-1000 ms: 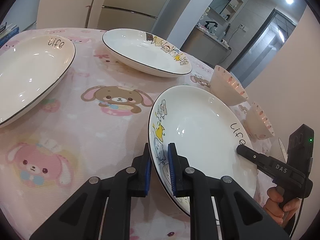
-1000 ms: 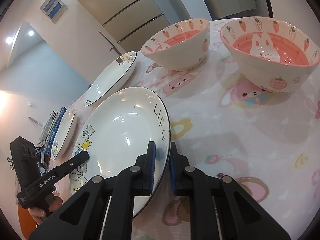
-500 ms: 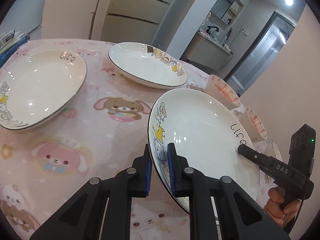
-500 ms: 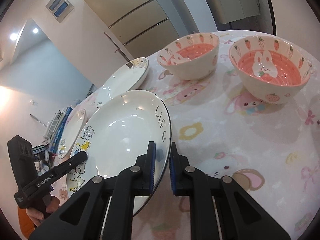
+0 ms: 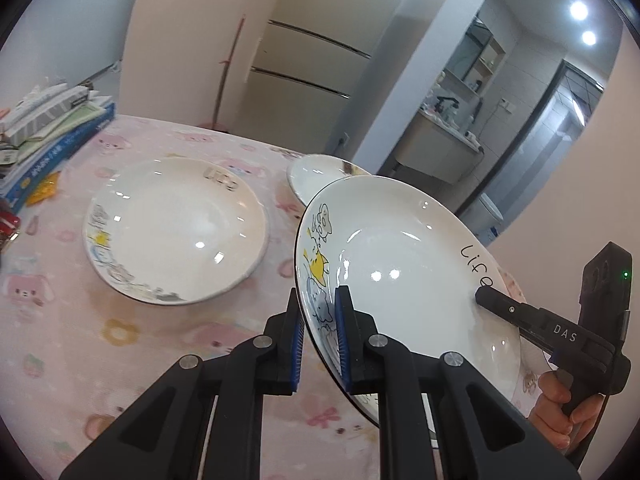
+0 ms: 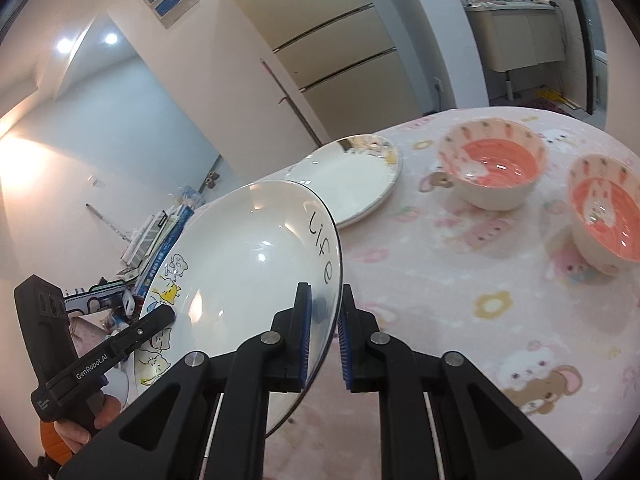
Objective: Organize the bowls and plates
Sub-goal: 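Lift the 'Life' plate with both grippers and carry it over the other 'Life' plate, then lower the plate onto the other 'Life' plate and open both grippers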
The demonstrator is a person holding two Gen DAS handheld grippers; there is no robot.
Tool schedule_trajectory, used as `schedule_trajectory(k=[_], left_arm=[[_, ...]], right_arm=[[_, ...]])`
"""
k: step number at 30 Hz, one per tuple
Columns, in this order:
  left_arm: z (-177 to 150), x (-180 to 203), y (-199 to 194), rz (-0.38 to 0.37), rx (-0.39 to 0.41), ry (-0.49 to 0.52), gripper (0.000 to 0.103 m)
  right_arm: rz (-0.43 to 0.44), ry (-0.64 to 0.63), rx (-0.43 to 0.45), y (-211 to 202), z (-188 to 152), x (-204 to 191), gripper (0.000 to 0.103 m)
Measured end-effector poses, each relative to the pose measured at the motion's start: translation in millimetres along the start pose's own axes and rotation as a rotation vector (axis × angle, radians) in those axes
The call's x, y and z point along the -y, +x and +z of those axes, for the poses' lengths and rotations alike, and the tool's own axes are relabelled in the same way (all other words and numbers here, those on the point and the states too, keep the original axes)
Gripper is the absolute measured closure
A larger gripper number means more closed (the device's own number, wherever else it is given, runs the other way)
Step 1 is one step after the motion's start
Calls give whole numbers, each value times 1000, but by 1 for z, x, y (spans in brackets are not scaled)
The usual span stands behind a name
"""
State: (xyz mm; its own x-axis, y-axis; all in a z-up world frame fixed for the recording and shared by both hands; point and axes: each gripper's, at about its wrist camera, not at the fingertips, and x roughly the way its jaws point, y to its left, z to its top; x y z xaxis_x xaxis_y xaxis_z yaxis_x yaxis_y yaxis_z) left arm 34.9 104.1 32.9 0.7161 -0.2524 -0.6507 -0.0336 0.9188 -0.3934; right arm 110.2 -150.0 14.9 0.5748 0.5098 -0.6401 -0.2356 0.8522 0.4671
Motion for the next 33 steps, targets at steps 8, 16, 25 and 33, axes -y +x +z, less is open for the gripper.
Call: schedule_trajectory(k=[8,16,25,33], left_arm=[[25,-70,-14,88,57,-79,87],[29,-141,-1,145,84,-178,87],[22,-163,26,238,44,-183,87],[22,-160,30,294,67,-157,87]], right_arm=[[65,-52,-69,67,17,-58,90],[96,-82,-167,142,14,-92,90],[60,-103,-217,176,7,-104,90],[52,-96,-228,187,7,-99,89]])
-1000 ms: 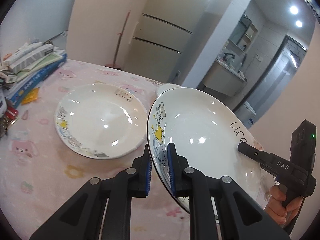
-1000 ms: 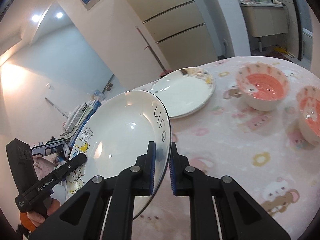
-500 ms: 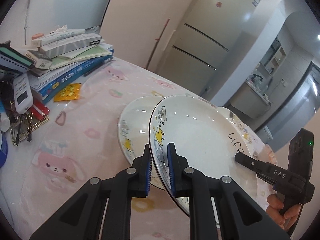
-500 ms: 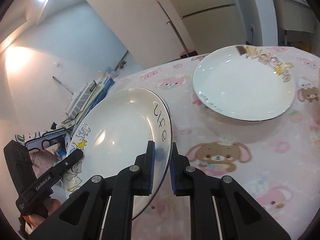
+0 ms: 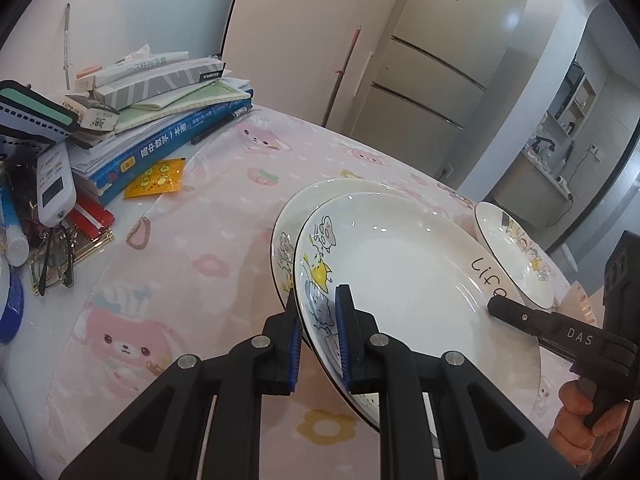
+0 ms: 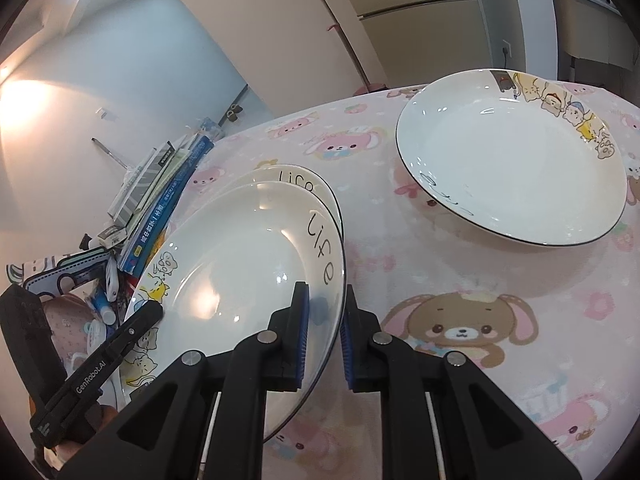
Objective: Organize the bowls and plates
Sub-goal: 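Lower the plate onto the other 'Life' plate and open both grippers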
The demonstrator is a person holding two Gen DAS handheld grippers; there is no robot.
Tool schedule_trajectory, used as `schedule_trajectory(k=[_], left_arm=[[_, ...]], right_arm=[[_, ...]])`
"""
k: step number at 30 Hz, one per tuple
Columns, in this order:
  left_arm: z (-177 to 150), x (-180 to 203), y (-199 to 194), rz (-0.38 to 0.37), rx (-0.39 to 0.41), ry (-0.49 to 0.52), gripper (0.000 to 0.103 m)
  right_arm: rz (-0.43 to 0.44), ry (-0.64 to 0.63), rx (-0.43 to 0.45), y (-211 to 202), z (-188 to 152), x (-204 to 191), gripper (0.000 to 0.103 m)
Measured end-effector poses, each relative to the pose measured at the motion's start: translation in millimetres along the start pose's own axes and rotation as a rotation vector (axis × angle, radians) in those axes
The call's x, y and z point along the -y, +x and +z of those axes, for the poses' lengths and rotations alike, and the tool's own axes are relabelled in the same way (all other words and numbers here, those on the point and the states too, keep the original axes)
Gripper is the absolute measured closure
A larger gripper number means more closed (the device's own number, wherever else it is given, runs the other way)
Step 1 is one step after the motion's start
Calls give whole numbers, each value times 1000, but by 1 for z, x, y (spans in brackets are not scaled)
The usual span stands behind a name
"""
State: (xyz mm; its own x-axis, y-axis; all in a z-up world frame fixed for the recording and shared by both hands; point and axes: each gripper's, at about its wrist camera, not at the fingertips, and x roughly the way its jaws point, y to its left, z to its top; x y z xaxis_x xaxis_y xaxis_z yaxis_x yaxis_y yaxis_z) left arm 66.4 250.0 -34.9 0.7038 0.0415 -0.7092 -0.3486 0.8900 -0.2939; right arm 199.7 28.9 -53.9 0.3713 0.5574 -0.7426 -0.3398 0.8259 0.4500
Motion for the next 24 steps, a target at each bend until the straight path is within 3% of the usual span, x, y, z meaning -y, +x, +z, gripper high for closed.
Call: schedule_trajectory(k=[4,10,18,24], left_arm=[[-1,5,3,72,13,34,84],[-1,5,4,89,12,48,84],[0,-5,1,53,-29,-7,79],[-1,-13,-8,-43,-90,-72,77]], right_arm=[[-27,-10,0,4,1,-4,89],[-18,-6,-8,3,3,-3,89],[-7,0,-10,-4,4,-2,88],[11,8,-16,-14,3,1,88]])
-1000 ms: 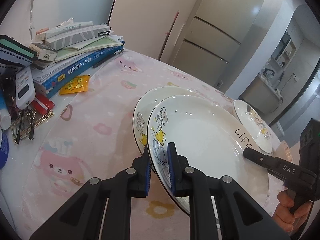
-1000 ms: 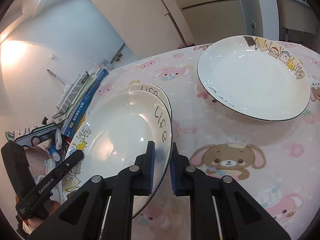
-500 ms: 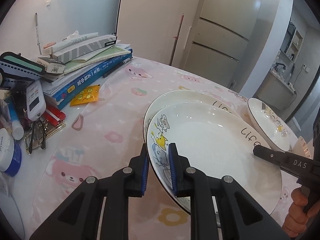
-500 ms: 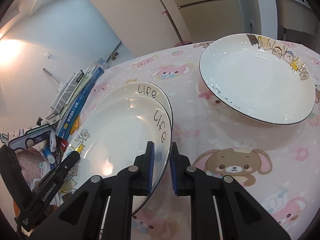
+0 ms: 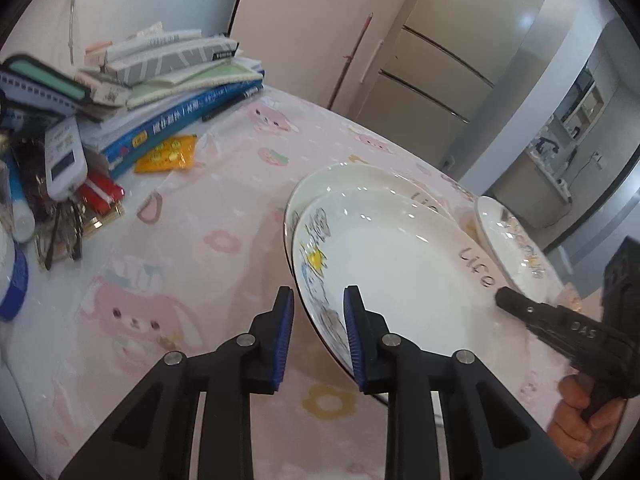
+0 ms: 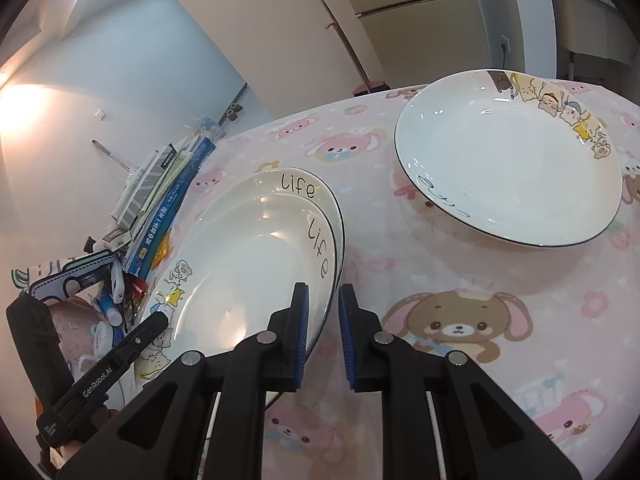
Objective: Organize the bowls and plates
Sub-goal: 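Lower the plate onto the other 'Life' plate and open both grippers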
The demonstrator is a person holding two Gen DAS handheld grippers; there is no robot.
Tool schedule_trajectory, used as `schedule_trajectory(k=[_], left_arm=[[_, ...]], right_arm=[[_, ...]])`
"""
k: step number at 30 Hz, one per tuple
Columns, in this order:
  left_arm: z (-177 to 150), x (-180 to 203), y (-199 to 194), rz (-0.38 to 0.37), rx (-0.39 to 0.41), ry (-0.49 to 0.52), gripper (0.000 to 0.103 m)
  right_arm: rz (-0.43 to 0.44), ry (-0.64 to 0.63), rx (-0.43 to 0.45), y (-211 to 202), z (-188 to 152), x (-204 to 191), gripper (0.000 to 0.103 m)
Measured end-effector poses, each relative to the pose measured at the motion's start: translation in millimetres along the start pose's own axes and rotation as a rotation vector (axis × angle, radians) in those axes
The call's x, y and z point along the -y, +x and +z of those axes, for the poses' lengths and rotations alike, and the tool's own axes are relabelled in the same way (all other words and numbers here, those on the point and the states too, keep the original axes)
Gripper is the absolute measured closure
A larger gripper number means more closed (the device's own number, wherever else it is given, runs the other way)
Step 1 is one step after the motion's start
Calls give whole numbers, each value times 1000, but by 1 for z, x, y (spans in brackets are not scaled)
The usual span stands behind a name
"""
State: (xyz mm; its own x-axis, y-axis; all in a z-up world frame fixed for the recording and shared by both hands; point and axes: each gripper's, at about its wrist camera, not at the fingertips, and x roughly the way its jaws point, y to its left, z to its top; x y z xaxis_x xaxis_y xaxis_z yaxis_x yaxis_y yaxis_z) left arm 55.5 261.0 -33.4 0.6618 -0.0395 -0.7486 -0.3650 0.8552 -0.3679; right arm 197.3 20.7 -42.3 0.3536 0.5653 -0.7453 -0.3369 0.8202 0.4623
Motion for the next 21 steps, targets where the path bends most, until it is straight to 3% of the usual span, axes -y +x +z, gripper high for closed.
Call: schedule_trajectory(k=[3,9,14,21], left_arm=[[0,-1,-6,-22,-19,-9,80],[-1,5,4,40,28,28,83],[0,7,12,88,67,52,84],[3,1,13,83,95,36,84]], right_arm=[[1,0,2,-5,-1,-2,91],[-56,2,28,9,4,-6,95],[-76,-13,41,18,10,-7,95],[-70,-9,49,23,15,-2,92]])
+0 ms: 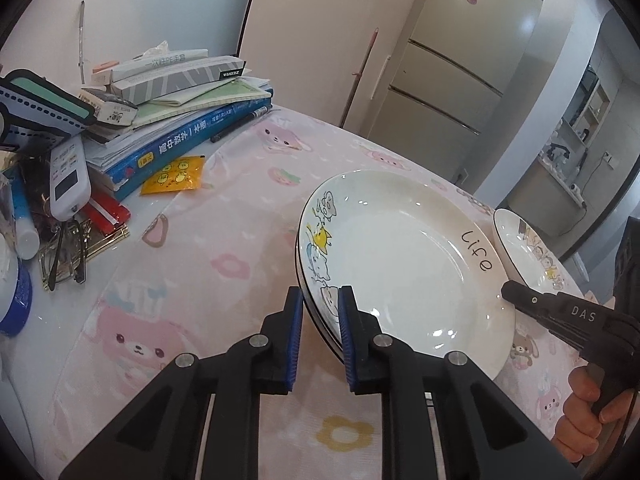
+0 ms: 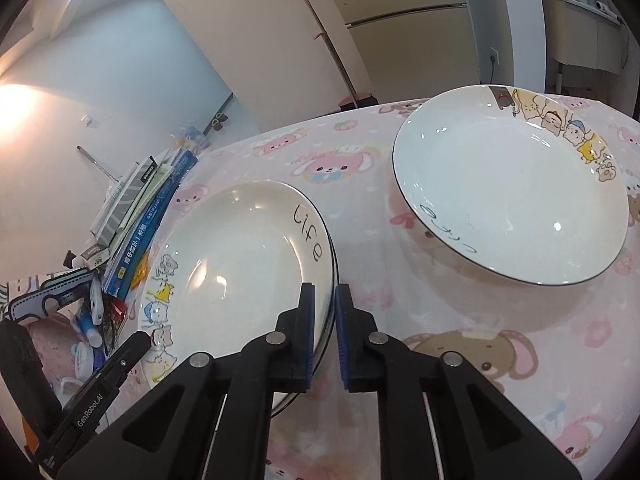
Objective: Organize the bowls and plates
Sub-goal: 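Lower the plate onto the other 'Life' plate and open both grippers, then raise both grippers and move them toward the cartoon-rim white plate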
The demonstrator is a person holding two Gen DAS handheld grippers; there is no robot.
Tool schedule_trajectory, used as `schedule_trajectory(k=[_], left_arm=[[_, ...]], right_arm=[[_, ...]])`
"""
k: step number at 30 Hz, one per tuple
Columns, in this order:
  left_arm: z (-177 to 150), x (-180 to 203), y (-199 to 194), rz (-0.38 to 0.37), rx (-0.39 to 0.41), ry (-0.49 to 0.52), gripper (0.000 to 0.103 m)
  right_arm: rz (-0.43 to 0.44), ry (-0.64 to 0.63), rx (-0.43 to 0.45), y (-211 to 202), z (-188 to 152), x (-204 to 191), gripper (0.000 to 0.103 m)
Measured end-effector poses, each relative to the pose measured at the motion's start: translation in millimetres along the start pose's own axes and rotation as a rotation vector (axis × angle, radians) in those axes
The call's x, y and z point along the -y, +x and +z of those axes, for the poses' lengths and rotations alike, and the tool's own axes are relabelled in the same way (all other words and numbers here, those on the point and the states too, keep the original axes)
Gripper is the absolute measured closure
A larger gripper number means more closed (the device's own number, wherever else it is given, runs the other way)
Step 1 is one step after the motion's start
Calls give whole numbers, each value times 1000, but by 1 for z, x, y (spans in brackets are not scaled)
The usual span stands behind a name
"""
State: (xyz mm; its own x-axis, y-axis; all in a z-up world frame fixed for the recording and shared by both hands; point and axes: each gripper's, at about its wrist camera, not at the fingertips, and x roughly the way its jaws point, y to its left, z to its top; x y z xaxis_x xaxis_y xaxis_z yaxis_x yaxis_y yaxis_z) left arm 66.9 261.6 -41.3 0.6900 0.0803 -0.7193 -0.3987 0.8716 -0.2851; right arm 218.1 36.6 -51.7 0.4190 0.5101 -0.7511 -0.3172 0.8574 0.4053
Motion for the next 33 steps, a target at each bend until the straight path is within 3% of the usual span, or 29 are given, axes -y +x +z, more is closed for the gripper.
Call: schedule_trajectory(k=[4,12,24,25,28,31,32,33], left_arm=[[-2,3,-2,-8,3,9,84],[-5,22,-40,-33,164,102,83],[0,99,-125,-144,327,245,82],[0,107,-133,-150,341,263,75],[-1,127,-157,-185,398,282,37],[0,145,-176,-220,443,293,26],[1,151,-182,-231,456,298,18],[1,156,-185,-237,468,299,15]], right_arm=[[36,15,-15,-3,-3,8,91],[18,-52,66,-52,-7,8,91],[-41,-164,308,-170,-4,11,91],[-42,-167,334,-182,-4,11,91],[-48,-176,406,-213,-6,13,91],[-78,-192,463,-235,-9,16,88],[-89,-192,478,-240,-9,17,86],[-93,-187,492,-246,-9,19,81]])
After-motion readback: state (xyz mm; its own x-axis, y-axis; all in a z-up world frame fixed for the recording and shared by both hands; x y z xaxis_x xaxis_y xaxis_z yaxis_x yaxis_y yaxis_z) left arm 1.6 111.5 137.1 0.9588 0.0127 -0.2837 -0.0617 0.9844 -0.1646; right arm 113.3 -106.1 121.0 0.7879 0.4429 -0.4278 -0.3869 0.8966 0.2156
